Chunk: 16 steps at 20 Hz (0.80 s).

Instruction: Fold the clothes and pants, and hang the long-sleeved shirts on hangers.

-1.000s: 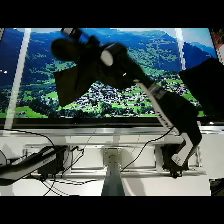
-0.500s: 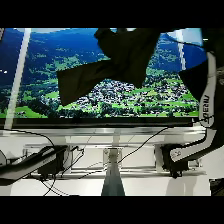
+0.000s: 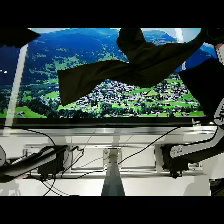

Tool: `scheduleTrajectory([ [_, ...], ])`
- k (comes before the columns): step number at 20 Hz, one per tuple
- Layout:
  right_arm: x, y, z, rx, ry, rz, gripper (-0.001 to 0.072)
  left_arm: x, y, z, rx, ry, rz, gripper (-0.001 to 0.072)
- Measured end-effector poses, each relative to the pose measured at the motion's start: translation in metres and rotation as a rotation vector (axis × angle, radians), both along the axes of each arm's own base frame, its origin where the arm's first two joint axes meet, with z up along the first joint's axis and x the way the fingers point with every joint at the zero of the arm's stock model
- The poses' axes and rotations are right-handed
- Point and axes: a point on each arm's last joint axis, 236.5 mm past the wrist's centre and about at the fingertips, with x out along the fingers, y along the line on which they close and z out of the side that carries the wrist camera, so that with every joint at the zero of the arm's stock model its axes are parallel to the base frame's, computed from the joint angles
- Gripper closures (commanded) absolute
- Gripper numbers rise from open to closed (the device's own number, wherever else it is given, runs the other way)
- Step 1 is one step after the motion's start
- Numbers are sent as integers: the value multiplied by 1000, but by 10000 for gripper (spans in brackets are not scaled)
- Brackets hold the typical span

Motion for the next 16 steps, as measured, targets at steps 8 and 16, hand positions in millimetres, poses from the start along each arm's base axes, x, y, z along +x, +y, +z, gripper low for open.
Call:
scheduleTrajectory([
  [8,-55,-91,-9,43,76,-214,681,-28,-4,-149,-121,465,30,14],
  [16,-49,-88,-2,127,19,-219,681,-64,48,-241,-93,698,171,14],
])
